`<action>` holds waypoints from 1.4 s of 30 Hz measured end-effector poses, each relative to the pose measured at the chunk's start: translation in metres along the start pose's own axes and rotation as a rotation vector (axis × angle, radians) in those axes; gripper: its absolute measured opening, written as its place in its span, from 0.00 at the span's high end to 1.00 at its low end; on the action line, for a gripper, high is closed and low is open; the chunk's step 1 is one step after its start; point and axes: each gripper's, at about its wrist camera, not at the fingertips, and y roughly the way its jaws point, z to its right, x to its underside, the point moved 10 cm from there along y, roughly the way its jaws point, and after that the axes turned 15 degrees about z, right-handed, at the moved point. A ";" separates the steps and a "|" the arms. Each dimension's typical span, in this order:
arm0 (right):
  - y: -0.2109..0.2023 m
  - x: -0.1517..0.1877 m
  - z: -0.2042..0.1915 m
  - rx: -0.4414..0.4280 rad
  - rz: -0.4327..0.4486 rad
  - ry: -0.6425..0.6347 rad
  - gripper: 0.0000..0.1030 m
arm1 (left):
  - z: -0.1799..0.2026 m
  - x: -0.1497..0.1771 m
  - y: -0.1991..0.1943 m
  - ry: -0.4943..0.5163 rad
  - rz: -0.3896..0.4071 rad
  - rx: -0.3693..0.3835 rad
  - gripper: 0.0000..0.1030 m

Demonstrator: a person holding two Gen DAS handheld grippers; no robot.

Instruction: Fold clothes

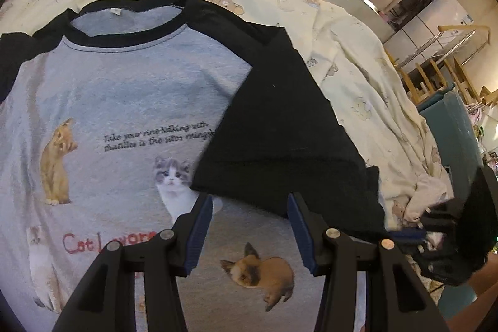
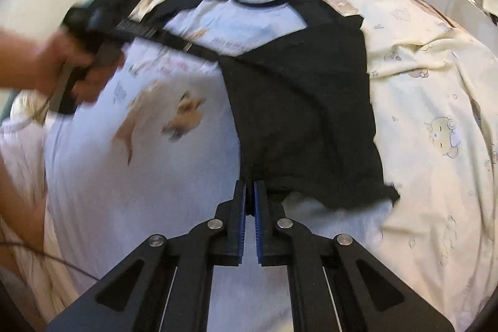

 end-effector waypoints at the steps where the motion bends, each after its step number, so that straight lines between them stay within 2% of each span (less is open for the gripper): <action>1: -0.003 0.007 -0.001 -0.008 -0.026 -0.009 0.95 | -0.001 -0.002 0.000 -0.002 0.006 0.000 0.51; 5: 0.011 0.030 -0.015 -0.159 -0.087 0.099 0.91 | 0.004 -0.004 0.002 -0.009 0.015 0.001 0.51; 8: 0.015 0.033 -0.016 -0.186 -0.097 0.181 0.90 | 0.011 -0.007 0.006 0.009 0.012 0.005 0.51; 11: -0.001 0.023 0.019 -0.101 0.005 0.303 0.90 | 0.020 -0.019 0.012 0.066 0.011 0.011 0.51; 12: -0.008 0.019 0.043 -0.067 0.052 0.416 0.89 | 0.023 -0.025 0.016 0.087 0.008 0.014 0.51; 13: -0.013 0.017 0.063 -0.058 0.104 0.542 0.83 | 0.025 -0.032 0.022 0.105 0.003 0.019 0.51; 17: -0.031 0.020 0.131 -0.053 0.298 0.988 0.75 | 0.032 -0.066 0.058 0.191 -0.017 0.013 0.51; 20: -0.027 0.025 0.144 -0.095 0.353 1.145 0.75 | 0.030 -0.092 0.083 0.216 -0.024 -0.008 0.51; 22: -0.016 0.029 0.144 -0.113 0.355 1.214 0.74 | 0.027 -0.102 0.095 0.208 -0.034 -0.006 0.51; 25: 0.004 0.042 0.144 -0.100 0.311 1.282 0.70 | 0.023 -0.115 0.109 0.177 -0.041 0.000 0.51; 28: 0.008 0.038 0.151 -0.154 0.354 1.334 0.70 | 0.024 -0.118 0.120 0.172 -0.078 0.009 0.51; 30: 0.010 0.035 0.153 -0.094 0.355 1.279 0.71 | 0.027 -0.118 0.128 0.212 -0.102 -0.003 0.51; 32: 0.011 0.037 0.154 -0.063 0.341 1.273 0.75 | 0.030 -0.117 0.137 0.246 -0.129 -0.015 0.51; 34: 0.010 0.041 0.155 -0.048 0.347 1.269 0.85 | 0.034 -0.120 0.146 0.248 -0.140 -0.010 0.51; 36: 0.007 0.045 0.157 -0.036 0.355 1.265 0.92 | 0.042 -0.124 0.152 0.245 -0.138 0.016 0.51; 39: -0.001 0.047 0.160 -0.030 0.391 1.258 0.94 | 0.065 -0.135 0.156 0.268 -0.117 0.094 0.51; 41: -0.006 0.050 0.163 -0.041 0.410 1.274 0.94 | 0.072 -0.136 0.165 0.322 -0.138 0.068 0.51; 42: -0.008 0.051 0.165 -0.039 0.416 1.276 0.94 | 0.073 -0.135 0.170 0.341 -0.152 0.053 0.59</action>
